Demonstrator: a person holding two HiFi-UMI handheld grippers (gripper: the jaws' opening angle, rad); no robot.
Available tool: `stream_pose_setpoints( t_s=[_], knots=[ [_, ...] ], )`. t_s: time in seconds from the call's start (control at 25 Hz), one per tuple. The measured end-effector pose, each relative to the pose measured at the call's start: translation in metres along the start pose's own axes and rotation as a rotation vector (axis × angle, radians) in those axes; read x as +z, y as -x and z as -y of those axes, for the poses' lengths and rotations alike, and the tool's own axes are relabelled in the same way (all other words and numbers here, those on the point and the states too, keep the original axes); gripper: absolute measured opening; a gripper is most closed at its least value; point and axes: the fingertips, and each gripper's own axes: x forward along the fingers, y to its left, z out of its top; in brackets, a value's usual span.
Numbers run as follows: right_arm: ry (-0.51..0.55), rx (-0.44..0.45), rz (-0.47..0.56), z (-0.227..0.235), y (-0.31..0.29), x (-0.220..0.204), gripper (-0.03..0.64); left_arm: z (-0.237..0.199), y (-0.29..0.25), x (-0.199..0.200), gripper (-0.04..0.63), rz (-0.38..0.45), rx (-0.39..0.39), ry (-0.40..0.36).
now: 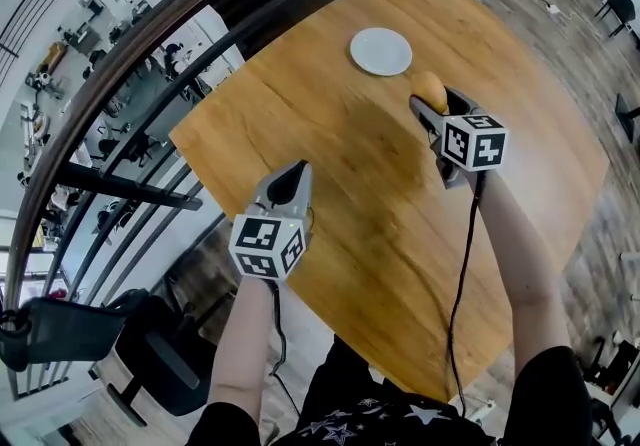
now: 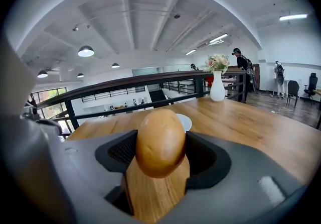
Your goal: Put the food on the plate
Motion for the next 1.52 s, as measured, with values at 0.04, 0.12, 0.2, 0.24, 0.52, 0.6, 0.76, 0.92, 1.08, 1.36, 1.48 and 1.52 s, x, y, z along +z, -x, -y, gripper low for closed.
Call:
stream_pose_setpoints(
  t_s=[0.04, 0.12, 0.2, 0.24, 0.52, 0.6, 0.76, 0.92, 1.08, 1.36, 1.48, 1.52],
  knots=[
    [0.007, -0.002, -0.005, 0.003, -0.008, 0.000, 0.304, -0.004, -0.004, -0.001, 0.002, -0.005, 0.003, -0.007],
    [0.027, -0.004, -0.015, 0.007, -0.024, 0.003, 0.304, -0.010, -0.011, -0.002, 0.002, -0.013, 0.007, -0.014],
    [0.046, -0.006, -0.020, 0.013, -0.040, 0.009, 0.304, -0.014, -0.017, -0.001, 0.002, -0.014, 0.011, -0.017],
    [0.056, -0.010, -0.018, 0.016, -0.048, 0.013, 0.304, -0.016, -0.020, -0.001, 0.002, -0.013, 0.013, -0.019],
    [0.126, -0.016, -0.038, 0.022, -0.104, 0.027, 0.304, -0.034, -0.038, 0.000, 0.003, -0.005, 0.030, -0.023],
    [0.150, -0.029, -0.063, 0.023, -0.117, 0.024, 0.304, -0.038, -0.044, -0.001, 0.003, -0.012, 0.028, -0.027],
    [0.171, -0.028, -0.124, 0.025, -0.142, 0.015, 0.304, -0.041, -0.056, -0.008, 0.002, -0.016, 0.032, -0.020],
    [0.222, -0.017, -0.143, 0.023, -0.158, 0.016, 0.304, -0.035, -0.061, -0.013, 0.003, -0.014, 0.018, -0.020],
    [0.266, -0.028, -0.187, 0.018, -0.170, 0.013, 0.304, -0.041, -0.058, -0.014, 0.003, 0.005, 0.015, 0.001],
    [0.259, -0.071, -0.202, 0.025, -0.182, 0.014, 0.305, -0.047, -0.062, -0.011, 0.002, 0.011, 0.030, 0.003],
    [0.267, -0.077, -0.213, 0.023, -0.184, 0.011, 0.309, -0.048, -0.064, -0.015, 0.003, 0.004, 0.028, 0.005],
    [0.267, -0.067, -0.227, 0.021, -0.184, 0.008, 0.335, -0.049, -0.064, -0.016, 0.002, 0.003, 0.028, 0.006]
  ],
)
